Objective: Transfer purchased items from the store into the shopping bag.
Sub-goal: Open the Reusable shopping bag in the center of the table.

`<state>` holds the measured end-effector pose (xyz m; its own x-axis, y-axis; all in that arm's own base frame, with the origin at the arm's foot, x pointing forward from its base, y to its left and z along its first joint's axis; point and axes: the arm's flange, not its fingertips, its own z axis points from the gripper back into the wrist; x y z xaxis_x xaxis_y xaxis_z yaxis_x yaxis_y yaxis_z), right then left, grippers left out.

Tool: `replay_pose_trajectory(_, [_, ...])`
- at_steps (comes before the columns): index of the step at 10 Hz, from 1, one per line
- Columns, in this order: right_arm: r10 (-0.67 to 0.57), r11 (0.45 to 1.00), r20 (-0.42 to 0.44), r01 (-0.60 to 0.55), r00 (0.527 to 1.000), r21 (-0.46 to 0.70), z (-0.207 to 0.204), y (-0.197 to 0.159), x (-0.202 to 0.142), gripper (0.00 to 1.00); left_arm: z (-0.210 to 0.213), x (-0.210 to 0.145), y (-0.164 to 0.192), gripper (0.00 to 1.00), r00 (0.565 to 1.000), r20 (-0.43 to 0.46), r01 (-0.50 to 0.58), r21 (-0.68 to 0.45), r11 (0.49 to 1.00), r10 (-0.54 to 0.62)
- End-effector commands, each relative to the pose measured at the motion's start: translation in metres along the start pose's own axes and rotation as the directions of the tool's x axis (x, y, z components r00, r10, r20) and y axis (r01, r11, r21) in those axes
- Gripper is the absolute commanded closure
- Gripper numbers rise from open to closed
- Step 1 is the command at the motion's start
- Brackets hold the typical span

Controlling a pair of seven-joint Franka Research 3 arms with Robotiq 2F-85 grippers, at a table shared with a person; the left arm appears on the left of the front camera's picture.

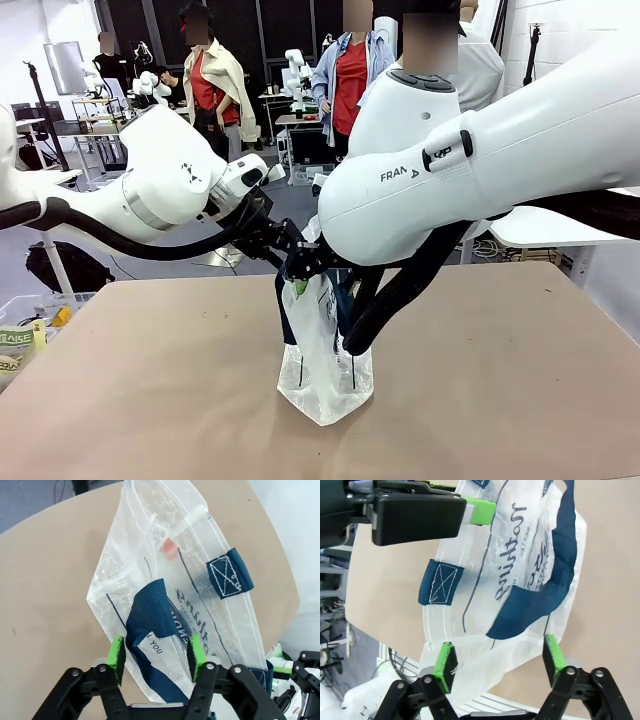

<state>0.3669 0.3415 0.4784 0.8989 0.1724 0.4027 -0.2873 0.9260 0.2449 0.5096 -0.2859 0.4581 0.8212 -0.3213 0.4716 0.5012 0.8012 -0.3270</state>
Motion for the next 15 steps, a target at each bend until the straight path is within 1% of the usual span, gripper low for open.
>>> replay_pose_trajectory(1, [-0.01, 0.999, -0.007, 0.01, 1.0, -0.036, -0.002, 0.003, -0.002, 0.62, 0.004, -0.004, -0.002, 0.96, 1.0, 0.006, -0.016, 0.022, 1.0, 0.016])
replay_pose_trajectory(2, [-0.009, 0.999, -0.012, 0.008, 1.0, -0.038, -0.003, 0.004, -0.002, 0.81, 0.004, -0.005, -0.002, 1.0, 1.0, 0.005, -0.016, 0.02, 1.0, 0.016])
replay_pose_trajectory(3, [-0.009, 0.999, -0.019, 0.008, 1.0, -0.042, -0.004, 0.003, -0.001, 1.0, 0.004, -0.005, -0.002, 1.0, 1.0, 0.009, -0.017, 0.019, 1.0, 0.017])
replay_pose_trajectory(8, [-0.006, 0.998, -0.014, 0.006, 1.0, -0.062, 0.001, -0.001, 0.0, 1.0, 0.014, -0.012, -0.001, 1.0, 0.999, 0.035, -0.022, 0.033, 0.999, 0.021])
replay_pose_trajectory(10, [-0.004, 0.998, 0.021, 0.006, 1.0, -0.064, 0.006, -0.006, 0.006, 1.0, 0.028, -0.012, 0.011, 1.0, 0.996, 0.076, -0.044, 0.039, 0.998, 0.041])
replay_pose_trajectory(11, [-0.002, 0.998, 0.039, 0.004, 0.999, -0.066, 0.006, -0.008, 0.008, 1.0, 0.043, -0.013, 0.023, 1.0, 0.992, 0.11, -0.068, 0.033, 0.997, 0.064])
replay_pose_trajectory(13, [-0.037, 0.996, 0.05, 0.041, 0.998, -0.082, 0.002, -0.016, 0.013, 1.0, 0.065, -0.018, 0.045, 1.0, 0.985, 0.132, -0.113, 0.032, 0.993, 0.108])
replay_pose_trajectory(15, [-0.04, 0.994, 0.06, 0.046, 0.997, -0.096, -0.004, -0.014, 0.015, 1.0, 0.076, -0.021, 0.072, 1.0, 0.976, 0.157, -0.162, 0.051, 0.986, 0.152])
